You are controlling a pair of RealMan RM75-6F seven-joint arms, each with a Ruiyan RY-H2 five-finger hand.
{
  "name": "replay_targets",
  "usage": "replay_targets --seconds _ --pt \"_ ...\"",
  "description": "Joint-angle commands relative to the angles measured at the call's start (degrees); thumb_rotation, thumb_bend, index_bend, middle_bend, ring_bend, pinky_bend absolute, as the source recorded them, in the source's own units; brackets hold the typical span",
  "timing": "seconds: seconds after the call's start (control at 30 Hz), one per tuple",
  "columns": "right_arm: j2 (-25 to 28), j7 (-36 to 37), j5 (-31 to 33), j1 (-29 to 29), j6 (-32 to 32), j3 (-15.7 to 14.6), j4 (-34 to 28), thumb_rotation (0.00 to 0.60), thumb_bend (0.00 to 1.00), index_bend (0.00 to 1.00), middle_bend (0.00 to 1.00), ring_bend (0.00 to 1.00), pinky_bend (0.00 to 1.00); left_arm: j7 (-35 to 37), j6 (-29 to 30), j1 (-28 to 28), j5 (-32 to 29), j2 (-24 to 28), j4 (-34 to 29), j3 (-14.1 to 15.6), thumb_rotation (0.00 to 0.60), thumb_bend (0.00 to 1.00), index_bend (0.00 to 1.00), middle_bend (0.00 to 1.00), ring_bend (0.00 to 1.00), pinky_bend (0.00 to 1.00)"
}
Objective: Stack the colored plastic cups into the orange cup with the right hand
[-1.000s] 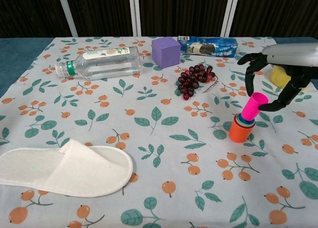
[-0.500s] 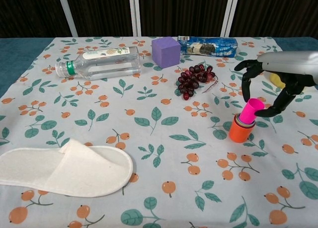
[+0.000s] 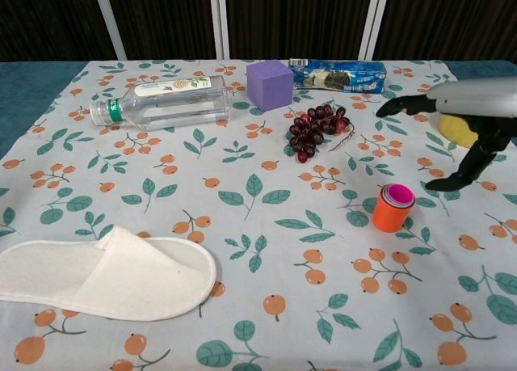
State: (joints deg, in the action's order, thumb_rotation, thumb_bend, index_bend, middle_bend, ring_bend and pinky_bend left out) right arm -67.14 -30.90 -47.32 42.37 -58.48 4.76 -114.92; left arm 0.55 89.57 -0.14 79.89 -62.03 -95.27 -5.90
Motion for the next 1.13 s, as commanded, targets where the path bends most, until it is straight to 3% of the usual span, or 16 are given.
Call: replay_targets --seconds 0.03,0.13,0.3,0.37,0.53,0.8,0.93,1.13 --pt "3.1 5.6 -8.4 -3.9 -6.1 1.6 -2.6 0.600 0.34 0.00 0.00 0.00 0.00 0.0 0.0 0.0 0.0 0.0 0.0 0.0 0.600 0.82 0.10 0.00 0.00 0.17" --pt "6.3 10.0 -17.8 -7.8 -10.9 0.8 -3.7 0.600 0.34 0.00 0.00 0.00 0.00 -0.1 0.1 0.0 0.0 -0.1 0.0 0.0 0.600 0.82 0.10 0.00 0.00 0.17" --pt "10.3 11.3 -30.8 -16.3 -22.2 -3.7 -3.8 0.600 0.34 0.00 0.00 0.00 0.00 -0.1 0.2 0.0 0.1 -0.1 -0.1 0.0 0.600 0.82 0.10 0.00 0.00 0.17" --pt "10.2 11.1 -35.9 -20.4 -27.0 -6.3 -2.5 0.600 0.34 0.00 0.00 0.00 0.00 -0.1 0.3 0.1 0.2 0.0 -0.2 0.0 0.600 0.82 0.10 0.00 0.00 0.17" --pt "7.9 9.7 -41.9 -27.8 -33.3 -11.6 0.5 0.600 0.34 0.00 0.00 0.00 0.00 -0.2 0.4 0.0 0.6 -0.1 -0.4 0.1 0.600 0.82 0.10 0.00 0.00 0.17" --pt "1.4 15.5 -44.0 -35.9 -40.0 -12.8 9.7 0.600 0.34 0.00 0.00 0.00 0.00 0.2 0.8 0.2 0.8 0.1 -0.7 0.1 0.600 0.82 0.10 0.00 0.00 0.17" --pt "0.6 15.8 -43.8 -36.6 -41.0 -10.7 12.2 0.600 0.34 0.00 0.00 0.00 0.00 0.1 0.6 0.1 1.0 0.1 -0.5 0.2 0.600 0.82 0.10 0.00 0.00 0.17" --pt "0.4 16.6 -42.4 -36.8 -38.2 -10.0 12.3 0.600 0.34 0.00 0.00 0.00 0.00 0.1 0.7 0.1 1.0 0.1 -0.5 0.2 0.600 0.82 0.10 0.00 0.00 0.17"
